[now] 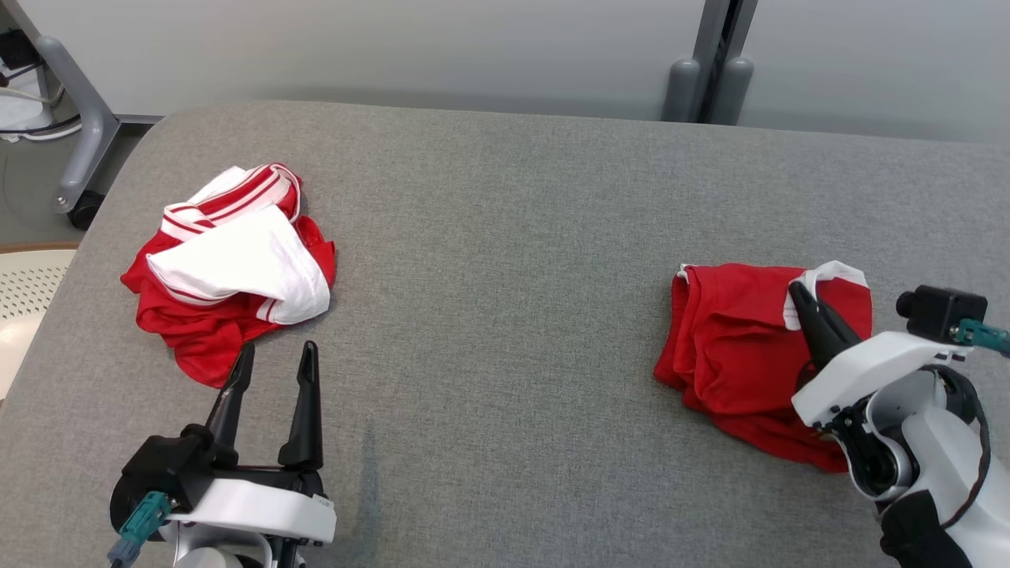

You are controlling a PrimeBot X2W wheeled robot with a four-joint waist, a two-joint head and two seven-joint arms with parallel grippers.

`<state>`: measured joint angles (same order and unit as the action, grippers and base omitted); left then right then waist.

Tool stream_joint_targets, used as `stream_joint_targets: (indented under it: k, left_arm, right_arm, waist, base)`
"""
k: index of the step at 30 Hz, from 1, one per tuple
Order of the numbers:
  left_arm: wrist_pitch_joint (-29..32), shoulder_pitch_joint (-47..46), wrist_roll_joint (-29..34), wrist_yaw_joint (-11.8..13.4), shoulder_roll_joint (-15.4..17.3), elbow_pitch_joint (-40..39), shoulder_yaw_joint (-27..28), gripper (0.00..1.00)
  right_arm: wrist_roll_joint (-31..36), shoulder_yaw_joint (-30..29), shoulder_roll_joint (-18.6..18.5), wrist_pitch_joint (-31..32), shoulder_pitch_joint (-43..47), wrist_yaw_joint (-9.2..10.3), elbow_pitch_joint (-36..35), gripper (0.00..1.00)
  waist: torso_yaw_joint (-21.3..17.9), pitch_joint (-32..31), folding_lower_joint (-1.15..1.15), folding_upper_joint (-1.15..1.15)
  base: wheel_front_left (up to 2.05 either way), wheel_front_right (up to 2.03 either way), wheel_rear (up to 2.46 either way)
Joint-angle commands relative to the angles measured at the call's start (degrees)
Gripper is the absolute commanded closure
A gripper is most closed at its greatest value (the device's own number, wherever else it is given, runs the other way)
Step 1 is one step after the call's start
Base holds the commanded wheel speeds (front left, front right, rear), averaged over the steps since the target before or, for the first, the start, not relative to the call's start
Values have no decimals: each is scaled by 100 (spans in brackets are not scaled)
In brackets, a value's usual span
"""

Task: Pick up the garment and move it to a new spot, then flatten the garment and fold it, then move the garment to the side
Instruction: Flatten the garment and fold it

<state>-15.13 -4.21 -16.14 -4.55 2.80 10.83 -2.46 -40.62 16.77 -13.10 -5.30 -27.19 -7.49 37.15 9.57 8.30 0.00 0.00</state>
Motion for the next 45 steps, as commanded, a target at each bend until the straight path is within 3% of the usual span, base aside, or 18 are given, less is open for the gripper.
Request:
stream_joint_targets:
  k: [1,14,15,16,25,33,38,45]
  left_arm:
    - [0,-99,3,-12,21,11,-14,0]
    - [0,-216,-141,31,21,102,-357,0]
    - [0,-220,-147,39,21,108,-372,0]
    - [0,-226,-149,46,21,110,-392,0]
    - [0,-175,-136,60,21,119,-359,0]
    - [0,-42,-30,23,22,103,-226,0]
    - [0,45,69,-18,23,62,-27,0]
    - [1,137,176,-85,21,6,246,0]
  right_arm:
    - [-65,-8,-25,5,-94,-1,10,100]
    - [-464,141,72,164,-1021,-1,1028,100]
    - [-470,150,84,115,-1075,-1,1126,75]
    - [-477,160,93,79,-1116,-1,1205,0]
    - [-552,564,13,-587,-1141,-1,1213,0]
    - [-472,733,-320,-971,-770,-1,837,0]
    - [-187,229,-501,-996,-275,-1,115,0]
    - [451,-813,-373,-995,766,-1,-1111,0]
  waist:
    - [12,0,0,0]
    - [293,65,0,0]
    - [311,70,0,0]
    - [328,78,0,0]
    - [233,23,0,0]
    - [-28,-161,0,0]
    - [-270,-283,0,0]
    - [-612,-391,0,0]
  base:
    - [0,0,0]
    - [0,0,0]
    - [0,0,0]
    - [0,0,0]
    - [0,0,0]
    - [0,0,0]
    - [0,0,0]
    - [0,0,0]
